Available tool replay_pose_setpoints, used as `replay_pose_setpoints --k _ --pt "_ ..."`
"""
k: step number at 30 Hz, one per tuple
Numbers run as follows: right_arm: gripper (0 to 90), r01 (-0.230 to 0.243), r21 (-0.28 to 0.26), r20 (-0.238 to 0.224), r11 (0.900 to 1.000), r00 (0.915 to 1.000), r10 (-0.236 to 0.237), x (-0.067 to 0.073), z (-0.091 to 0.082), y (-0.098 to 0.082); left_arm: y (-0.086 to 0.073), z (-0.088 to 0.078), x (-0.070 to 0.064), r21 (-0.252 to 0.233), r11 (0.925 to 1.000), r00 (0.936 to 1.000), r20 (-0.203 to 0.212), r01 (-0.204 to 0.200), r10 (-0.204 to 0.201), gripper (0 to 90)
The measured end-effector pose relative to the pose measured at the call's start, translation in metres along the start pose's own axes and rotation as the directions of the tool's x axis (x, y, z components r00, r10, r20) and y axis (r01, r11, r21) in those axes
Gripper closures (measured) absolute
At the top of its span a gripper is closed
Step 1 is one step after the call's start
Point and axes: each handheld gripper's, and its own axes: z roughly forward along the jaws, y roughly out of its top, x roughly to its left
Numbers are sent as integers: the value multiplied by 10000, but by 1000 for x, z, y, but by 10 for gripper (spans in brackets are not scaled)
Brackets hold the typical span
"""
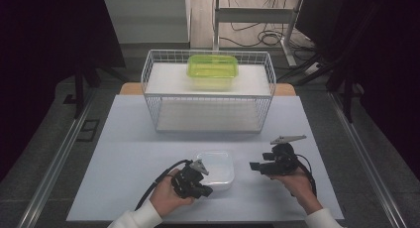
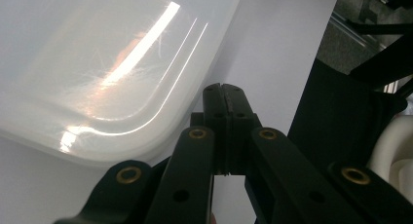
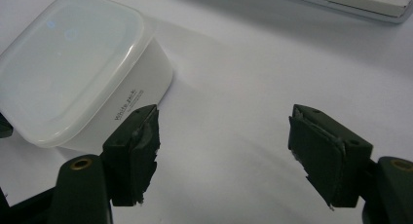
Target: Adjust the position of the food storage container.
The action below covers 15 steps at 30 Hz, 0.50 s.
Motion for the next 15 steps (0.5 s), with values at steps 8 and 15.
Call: replay_pose_setpoints --k 8,15 --pt "270 -323 -560 -125 9979 9994 317 -4 -7 1 0 -19 -10 -908 9958 9994 313 -92 121 900" --pt "270 -827 -969 -866 9919 9935 744 -3 -12 2 -8 -51 13 -2624 9397 9750 221 2193 -2213 661"
